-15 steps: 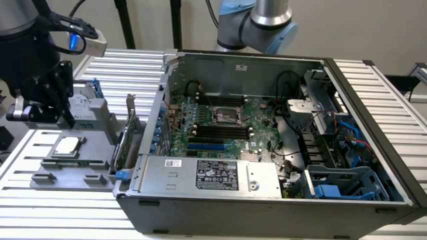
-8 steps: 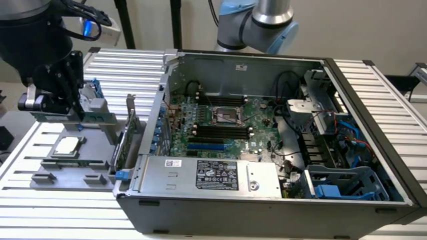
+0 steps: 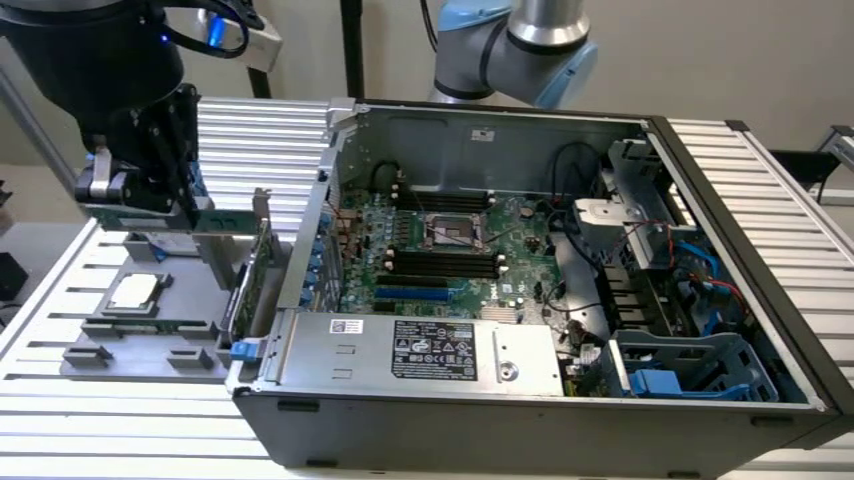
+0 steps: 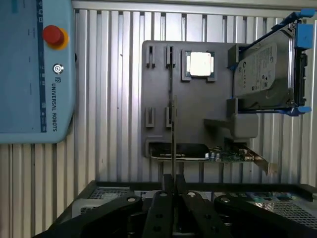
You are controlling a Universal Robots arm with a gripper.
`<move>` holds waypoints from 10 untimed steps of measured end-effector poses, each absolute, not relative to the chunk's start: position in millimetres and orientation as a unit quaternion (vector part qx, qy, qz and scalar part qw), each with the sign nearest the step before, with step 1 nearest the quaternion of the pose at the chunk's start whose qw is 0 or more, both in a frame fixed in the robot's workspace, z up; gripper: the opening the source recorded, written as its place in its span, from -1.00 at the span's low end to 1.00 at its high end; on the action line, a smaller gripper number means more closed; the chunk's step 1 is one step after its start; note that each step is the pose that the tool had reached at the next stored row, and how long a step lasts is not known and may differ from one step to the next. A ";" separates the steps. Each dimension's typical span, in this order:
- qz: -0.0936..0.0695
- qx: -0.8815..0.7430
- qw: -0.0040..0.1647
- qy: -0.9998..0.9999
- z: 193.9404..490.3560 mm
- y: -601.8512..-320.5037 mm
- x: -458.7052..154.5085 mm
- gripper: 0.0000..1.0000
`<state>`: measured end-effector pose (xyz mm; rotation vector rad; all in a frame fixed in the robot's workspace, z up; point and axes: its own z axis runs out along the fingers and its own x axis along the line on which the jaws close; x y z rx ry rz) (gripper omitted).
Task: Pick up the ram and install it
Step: 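Pick up the ram and move it above insertion slot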
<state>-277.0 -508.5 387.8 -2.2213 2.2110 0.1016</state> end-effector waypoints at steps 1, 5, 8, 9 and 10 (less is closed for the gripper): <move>0.033 -0.708 0.003 0.705 389.4 -508.3 -273.4 -0.73; 0.035 -0.708 0.005 0.705 395.6 -507.7 -258.8 -0.73; 0.036 -0.708 0.007 0.705 399.2 -507.3 -247.2 -0.73; 0.037 -0.708 0.007 0.705 400.2 -507.2 -243.4 -0.73; 0.037 -0.708 0.008 0.705 401.1 -507.0 -239.3 -0.73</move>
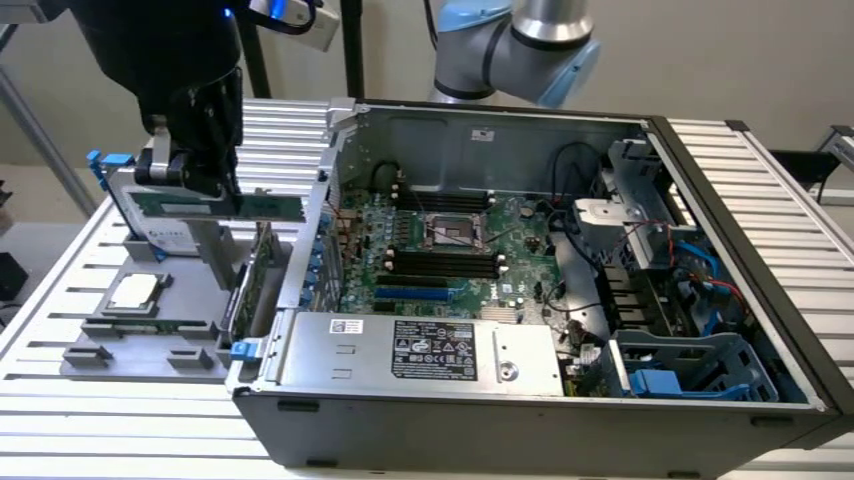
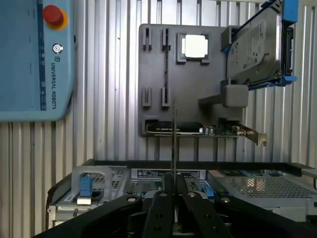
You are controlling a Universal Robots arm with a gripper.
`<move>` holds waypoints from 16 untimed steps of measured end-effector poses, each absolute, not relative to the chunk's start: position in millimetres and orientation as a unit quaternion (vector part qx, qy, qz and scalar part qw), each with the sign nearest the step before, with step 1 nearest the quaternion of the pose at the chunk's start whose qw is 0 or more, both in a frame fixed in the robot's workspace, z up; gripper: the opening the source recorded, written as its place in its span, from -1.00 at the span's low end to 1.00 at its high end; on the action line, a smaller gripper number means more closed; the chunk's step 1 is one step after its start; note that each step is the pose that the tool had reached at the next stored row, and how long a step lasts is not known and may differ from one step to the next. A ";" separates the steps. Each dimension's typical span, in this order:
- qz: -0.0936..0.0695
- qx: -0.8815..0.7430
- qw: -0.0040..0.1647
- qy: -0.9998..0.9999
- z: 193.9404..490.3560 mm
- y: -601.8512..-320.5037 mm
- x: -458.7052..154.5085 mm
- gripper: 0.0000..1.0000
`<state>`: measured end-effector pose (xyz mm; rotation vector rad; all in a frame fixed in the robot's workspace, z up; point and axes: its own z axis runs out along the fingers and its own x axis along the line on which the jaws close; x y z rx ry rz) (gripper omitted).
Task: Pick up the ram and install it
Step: 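Pick up the ram and move it above insertion slot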
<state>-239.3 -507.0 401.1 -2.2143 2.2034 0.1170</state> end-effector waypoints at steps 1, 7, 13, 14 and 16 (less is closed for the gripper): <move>0.038 -0.708 0.008 0.705 401.9 -506.9 -235.5 -0.73; 0.042 -0.708 0.012 0.705 403.7 -506.0 -210.9 -0.73; 0.044 -0.708 0.013 0.705 403.8 -505.2 -183.7 -0.73; 0.045 -0.708 0.013 0.705 403.8 -505.0 -179.2 -0.73; 0.045 -0.708 0.013 0.704 403.8 -504.6 -170.2 -0.73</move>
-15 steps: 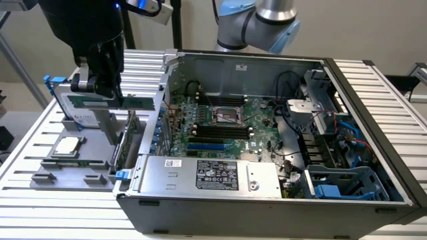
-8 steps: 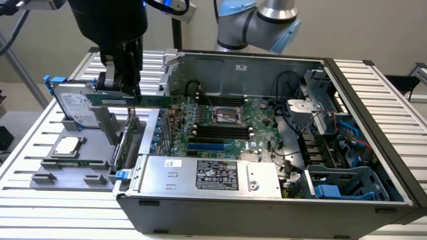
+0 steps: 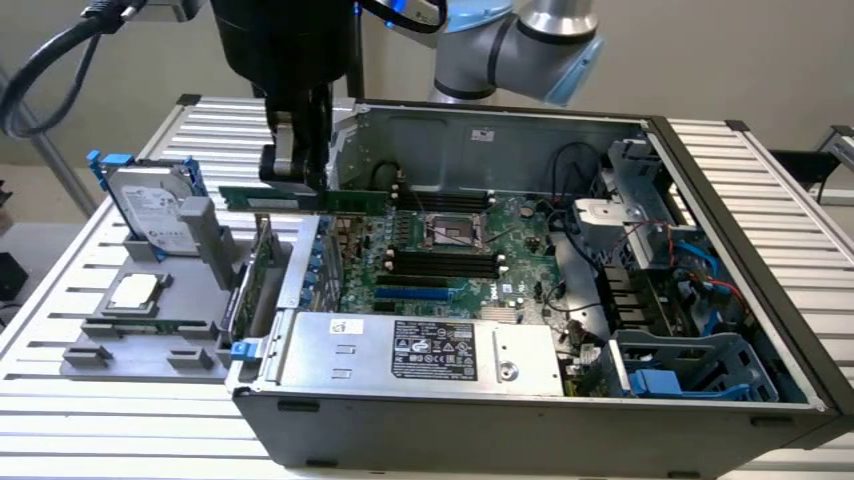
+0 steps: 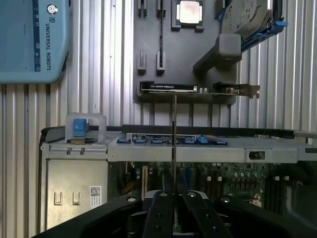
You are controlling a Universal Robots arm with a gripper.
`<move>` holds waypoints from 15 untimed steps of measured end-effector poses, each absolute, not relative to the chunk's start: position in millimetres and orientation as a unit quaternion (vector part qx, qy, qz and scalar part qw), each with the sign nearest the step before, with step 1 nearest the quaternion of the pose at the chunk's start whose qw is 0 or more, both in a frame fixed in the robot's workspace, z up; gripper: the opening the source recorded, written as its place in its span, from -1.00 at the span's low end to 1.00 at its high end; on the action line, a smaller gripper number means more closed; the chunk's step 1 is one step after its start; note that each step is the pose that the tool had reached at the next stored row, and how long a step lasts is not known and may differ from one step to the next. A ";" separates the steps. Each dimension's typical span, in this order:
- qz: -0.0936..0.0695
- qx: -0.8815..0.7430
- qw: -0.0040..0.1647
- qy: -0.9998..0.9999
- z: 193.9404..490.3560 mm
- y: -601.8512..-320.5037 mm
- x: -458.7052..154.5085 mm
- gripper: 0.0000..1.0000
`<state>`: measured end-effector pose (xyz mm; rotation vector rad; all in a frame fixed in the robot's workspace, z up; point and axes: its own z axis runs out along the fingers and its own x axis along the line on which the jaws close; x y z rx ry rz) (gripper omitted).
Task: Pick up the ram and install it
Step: 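Pick up the ram and move it above insertion slot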
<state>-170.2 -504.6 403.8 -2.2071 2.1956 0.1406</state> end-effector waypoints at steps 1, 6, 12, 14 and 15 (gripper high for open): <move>0.045 -0.708 0.013 0.704 403.8 -504.4 -165.7 -0.73; 0.047 -0.708 0.012 0.705 403.8 -503.2 -142.8 -0.73; 0.048 -0.708 0.011 0.705 403.8 -501.0 -116.0 -0.73; 0.048 -0.708 0.011 0.704 403.8 -498.7 -110.0 -0.73; 0.048 -0.708 0.011 0.705 403.7 -497.0 -107.6 -0.73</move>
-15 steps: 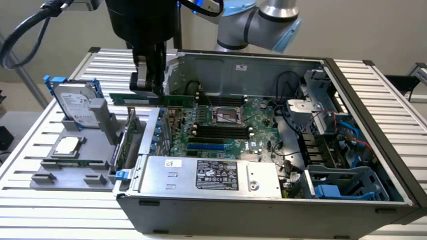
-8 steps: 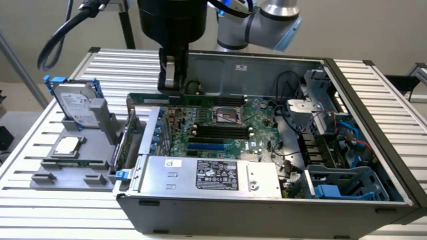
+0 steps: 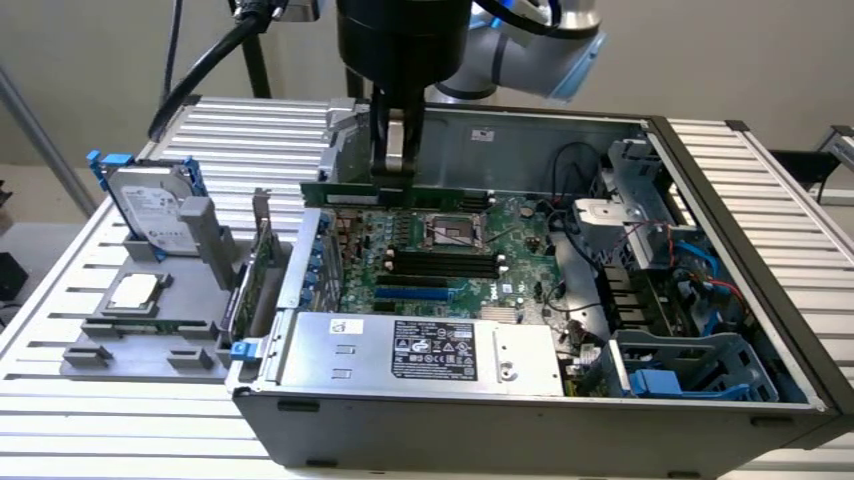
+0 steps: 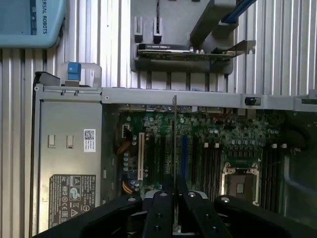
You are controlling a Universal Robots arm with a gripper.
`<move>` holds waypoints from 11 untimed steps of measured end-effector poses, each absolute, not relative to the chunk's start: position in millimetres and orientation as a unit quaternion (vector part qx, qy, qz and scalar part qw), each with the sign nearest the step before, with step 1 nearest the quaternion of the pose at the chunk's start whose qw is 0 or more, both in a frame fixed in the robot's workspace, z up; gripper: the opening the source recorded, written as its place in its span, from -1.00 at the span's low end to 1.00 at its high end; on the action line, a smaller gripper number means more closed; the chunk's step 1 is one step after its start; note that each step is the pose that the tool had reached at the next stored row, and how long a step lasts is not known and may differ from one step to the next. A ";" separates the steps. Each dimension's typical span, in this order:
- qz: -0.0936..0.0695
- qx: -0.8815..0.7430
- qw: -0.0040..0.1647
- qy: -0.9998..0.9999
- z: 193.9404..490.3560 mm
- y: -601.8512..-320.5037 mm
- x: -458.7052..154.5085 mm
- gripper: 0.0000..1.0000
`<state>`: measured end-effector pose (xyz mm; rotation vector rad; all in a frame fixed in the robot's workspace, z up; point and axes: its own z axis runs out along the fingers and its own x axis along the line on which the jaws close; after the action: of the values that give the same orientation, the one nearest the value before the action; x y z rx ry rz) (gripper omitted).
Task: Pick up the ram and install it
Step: 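Pick up the ram and move it above insertion slot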
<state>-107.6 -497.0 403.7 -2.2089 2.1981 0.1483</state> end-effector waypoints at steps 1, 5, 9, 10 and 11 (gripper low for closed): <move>0.048 -0.708 0.011 0.705 403.6 -495.3 -105.5 -0.73; 0.048 -0.708 0.011 0.705 402.5 -485.6 -99.3 -0.73; 0.048 -0.708 0.011 0.705 400.5 -474.0 -95.5 -0.73; 0.048 -0.708 0.011 0.704 400.0 -471.0 -94.7 -0.73; 0.048 -0.708 0.011 0.704 399.5 -468.2 -93.9 -0.73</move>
<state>-93.9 -468.2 399.5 -2.2091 2.1980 0.1482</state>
